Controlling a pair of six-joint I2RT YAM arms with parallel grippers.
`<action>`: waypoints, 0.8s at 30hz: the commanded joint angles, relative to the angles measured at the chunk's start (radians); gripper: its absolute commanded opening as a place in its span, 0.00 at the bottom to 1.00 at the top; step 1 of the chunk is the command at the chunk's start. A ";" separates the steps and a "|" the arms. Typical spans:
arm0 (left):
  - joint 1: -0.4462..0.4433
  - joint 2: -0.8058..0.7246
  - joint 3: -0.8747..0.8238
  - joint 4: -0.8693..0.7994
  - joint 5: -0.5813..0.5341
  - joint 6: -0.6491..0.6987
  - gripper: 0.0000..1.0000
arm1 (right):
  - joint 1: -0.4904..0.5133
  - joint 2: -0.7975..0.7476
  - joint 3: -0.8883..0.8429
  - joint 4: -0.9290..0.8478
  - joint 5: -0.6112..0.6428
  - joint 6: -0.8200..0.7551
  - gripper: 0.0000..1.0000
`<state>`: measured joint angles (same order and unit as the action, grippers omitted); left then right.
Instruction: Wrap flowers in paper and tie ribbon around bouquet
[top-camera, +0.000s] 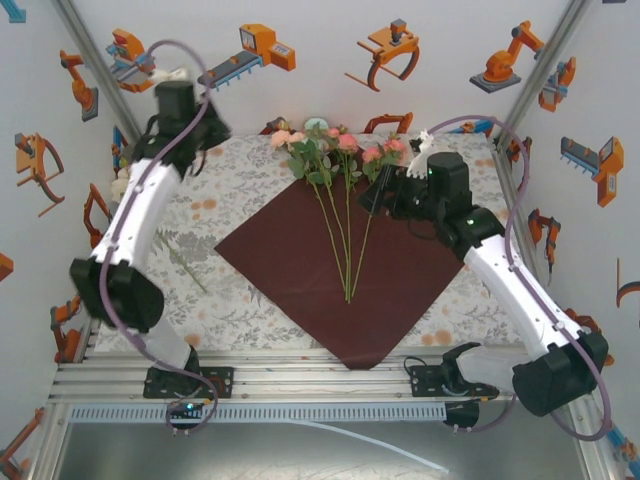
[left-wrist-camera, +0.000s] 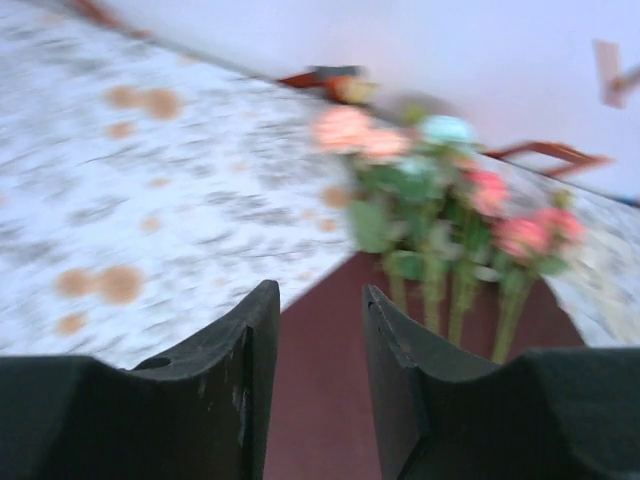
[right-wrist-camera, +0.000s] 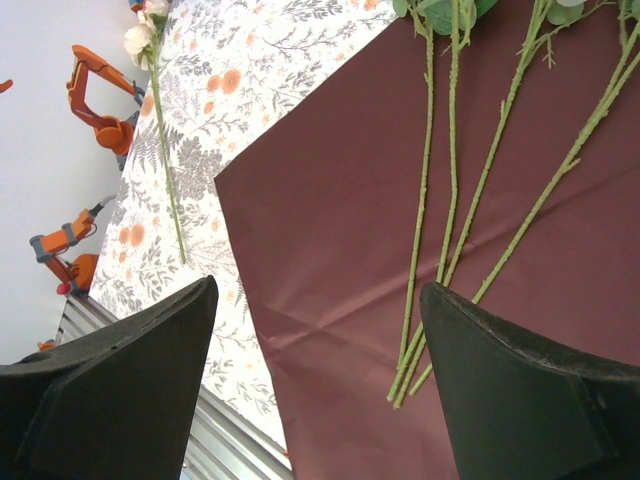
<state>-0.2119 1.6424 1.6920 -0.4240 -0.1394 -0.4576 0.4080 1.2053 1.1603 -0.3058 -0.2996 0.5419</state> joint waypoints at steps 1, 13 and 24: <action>0.092 -0.070 -0.220 -0.009 -0.096 0.017 0.42 | 0.012 0.016 0.027 0.053 -0.016 0.020 0.74; 0.409 0.028 -0.395 -0.101 -0.032 0.126 0.49 | 0.012 0.047 0.058 0.049 -0.035 0.020 0.74; 0.522 0.321 -0.191 -0.174 0.078 0.170 0.51 | 0.012 -0.039 0.012 -0.005 0.028 0.027 0.74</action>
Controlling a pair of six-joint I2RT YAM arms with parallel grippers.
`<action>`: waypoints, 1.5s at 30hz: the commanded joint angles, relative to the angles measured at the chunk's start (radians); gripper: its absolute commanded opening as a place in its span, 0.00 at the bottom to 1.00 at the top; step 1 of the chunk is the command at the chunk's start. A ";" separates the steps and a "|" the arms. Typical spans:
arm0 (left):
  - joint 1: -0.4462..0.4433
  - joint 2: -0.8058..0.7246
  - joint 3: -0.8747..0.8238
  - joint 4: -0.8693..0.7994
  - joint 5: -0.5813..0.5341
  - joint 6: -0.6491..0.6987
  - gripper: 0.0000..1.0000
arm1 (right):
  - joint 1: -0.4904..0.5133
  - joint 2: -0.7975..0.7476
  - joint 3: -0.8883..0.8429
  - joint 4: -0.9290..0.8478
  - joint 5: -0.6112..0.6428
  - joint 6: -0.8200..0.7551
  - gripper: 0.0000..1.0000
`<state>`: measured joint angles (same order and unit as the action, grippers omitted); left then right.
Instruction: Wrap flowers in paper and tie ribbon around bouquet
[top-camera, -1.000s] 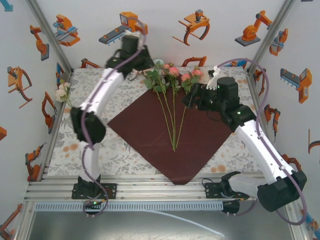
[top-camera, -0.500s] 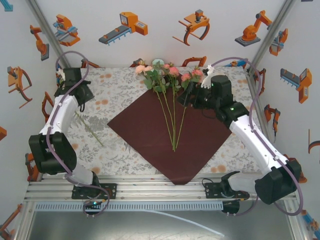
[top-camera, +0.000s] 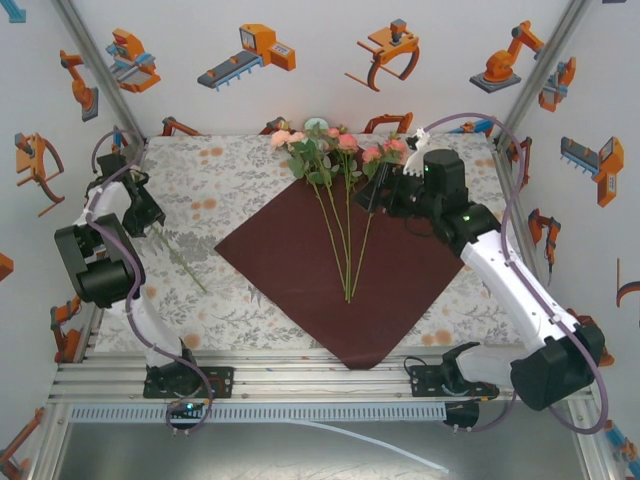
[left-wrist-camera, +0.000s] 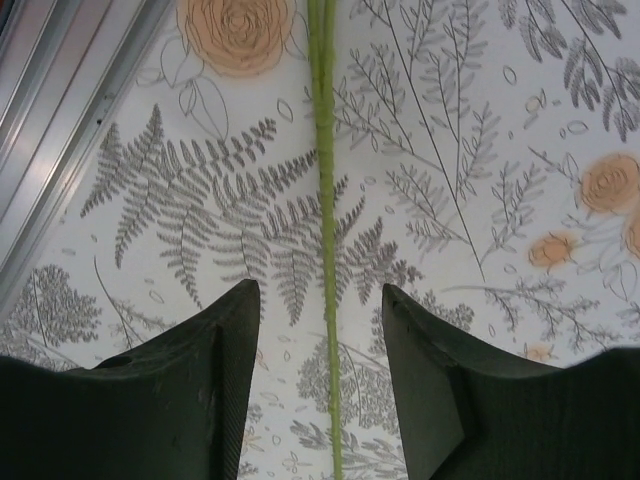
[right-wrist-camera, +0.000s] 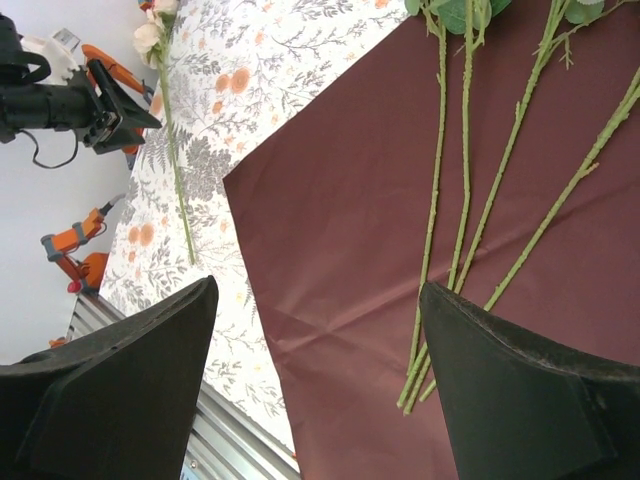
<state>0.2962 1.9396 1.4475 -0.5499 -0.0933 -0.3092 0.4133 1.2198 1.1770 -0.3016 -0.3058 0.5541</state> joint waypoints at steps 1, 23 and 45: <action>0.017 0.034 0.053 -0.040 0.035 0.017 0.51 | 0.008 -0.063 -0.010 -0.016 0.043 0.016 0.74; 0.020 0.184 -0.006 -0.024 0.052 -0.003 0.14 | 0.007 -0.130 0.001 -0.102 0.118 0.018 0.74; -0.116 -0.349 -0.008 0.146 0.199 -0.069 0.00 | 0.007 -0.106 0.015 -0.026 0.212 0.031 0.74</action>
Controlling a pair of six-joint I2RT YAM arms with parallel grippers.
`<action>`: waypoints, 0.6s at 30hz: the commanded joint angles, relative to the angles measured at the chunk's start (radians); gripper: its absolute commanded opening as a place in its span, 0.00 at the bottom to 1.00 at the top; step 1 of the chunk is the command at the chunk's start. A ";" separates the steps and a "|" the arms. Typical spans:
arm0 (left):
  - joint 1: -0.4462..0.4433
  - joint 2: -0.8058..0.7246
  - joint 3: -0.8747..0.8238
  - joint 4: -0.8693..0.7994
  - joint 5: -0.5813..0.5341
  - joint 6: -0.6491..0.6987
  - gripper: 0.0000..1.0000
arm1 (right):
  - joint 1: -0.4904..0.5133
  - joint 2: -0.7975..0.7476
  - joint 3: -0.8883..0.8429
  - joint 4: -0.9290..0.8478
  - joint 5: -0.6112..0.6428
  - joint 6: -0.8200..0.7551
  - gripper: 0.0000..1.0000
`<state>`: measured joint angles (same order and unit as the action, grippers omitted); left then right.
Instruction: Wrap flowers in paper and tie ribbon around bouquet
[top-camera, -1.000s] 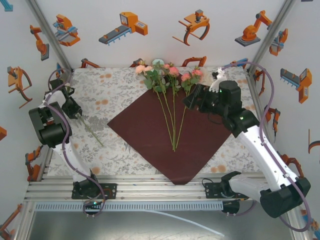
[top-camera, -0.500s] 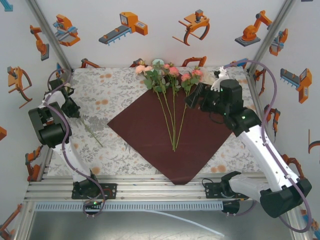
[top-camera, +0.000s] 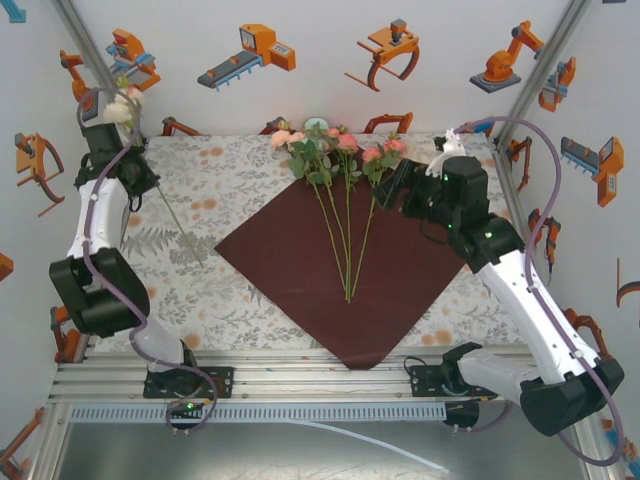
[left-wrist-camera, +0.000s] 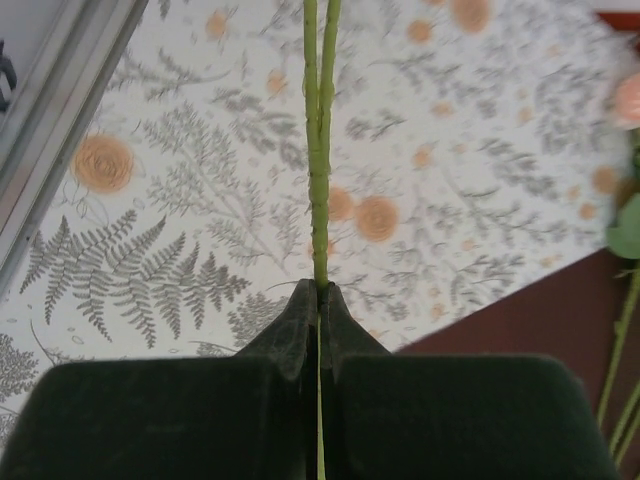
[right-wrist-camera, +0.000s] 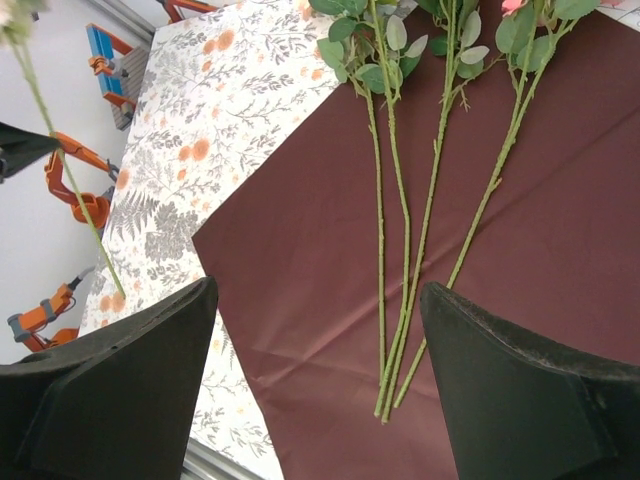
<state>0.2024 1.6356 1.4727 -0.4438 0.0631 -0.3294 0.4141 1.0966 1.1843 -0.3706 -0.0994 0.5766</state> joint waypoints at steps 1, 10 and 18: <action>-0.043 -0.069 -0.047 0.065 0.062 -0.081 0.00 | 0.006 0.025 0.011 0.046 0.002 0.009 0.74; -0.364 -0.074 -0.041 0.293 0.125 -0.281 0.00 | 0.007 0.057 0.019 0.070 -0.028 0.009 0.74; -0.661 0.150 0.096 0.362 0.104 -0.399 0.00 | 0.006 0.037 -0.009 0.075 -0.022 0.020 0.74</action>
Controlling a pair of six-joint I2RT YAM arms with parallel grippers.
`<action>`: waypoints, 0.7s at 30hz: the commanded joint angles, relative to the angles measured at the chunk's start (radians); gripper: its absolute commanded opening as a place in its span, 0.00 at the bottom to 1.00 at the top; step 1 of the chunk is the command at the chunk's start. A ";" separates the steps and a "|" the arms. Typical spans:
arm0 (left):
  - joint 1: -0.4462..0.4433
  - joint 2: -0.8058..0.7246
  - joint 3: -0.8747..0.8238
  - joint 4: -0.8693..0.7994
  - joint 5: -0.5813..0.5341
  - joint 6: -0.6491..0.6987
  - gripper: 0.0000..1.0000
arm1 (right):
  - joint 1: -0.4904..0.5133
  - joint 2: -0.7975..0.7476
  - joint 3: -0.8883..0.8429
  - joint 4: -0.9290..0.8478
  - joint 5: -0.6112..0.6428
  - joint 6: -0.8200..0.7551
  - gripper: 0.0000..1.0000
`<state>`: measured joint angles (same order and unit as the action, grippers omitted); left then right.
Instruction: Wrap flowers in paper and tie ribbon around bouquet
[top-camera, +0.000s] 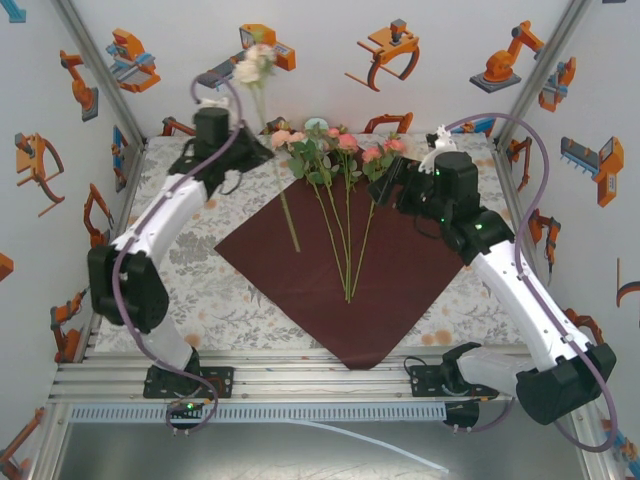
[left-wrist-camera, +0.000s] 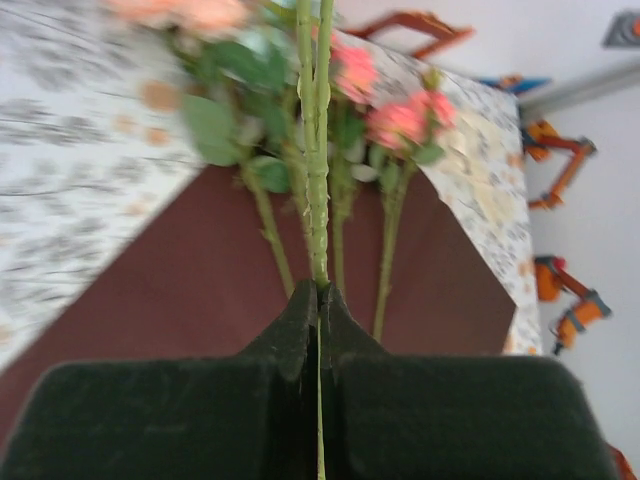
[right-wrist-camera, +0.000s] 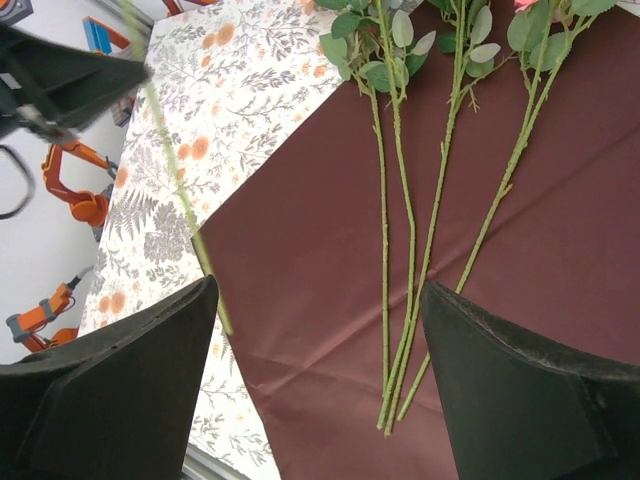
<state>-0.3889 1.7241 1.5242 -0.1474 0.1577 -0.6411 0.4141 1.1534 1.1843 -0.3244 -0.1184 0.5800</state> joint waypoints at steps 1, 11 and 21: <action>-0.100 0.092 0.062 0.076 0.004 -0.097 0.00 | 0.006 -0.026 -0.012 0.027 0.000 0.016 0.74; -0.218 0.367 0.247 0.066 0.019 -0.107 0.00 | 0.006 -0.091 -0.048 -0.008 0.039 0.021 0.74; -0.280 0.616 0.464 -0.064 0.044 0.026 0.00 | 0.007 -0.108 -0.048 -0.024 0.060 0.016 0.74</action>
<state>-0.6598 2.3116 1.9480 -0.1719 0.1787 -0.6609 0.4141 1.0687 1.1450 -0.3500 -0.0837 0.5877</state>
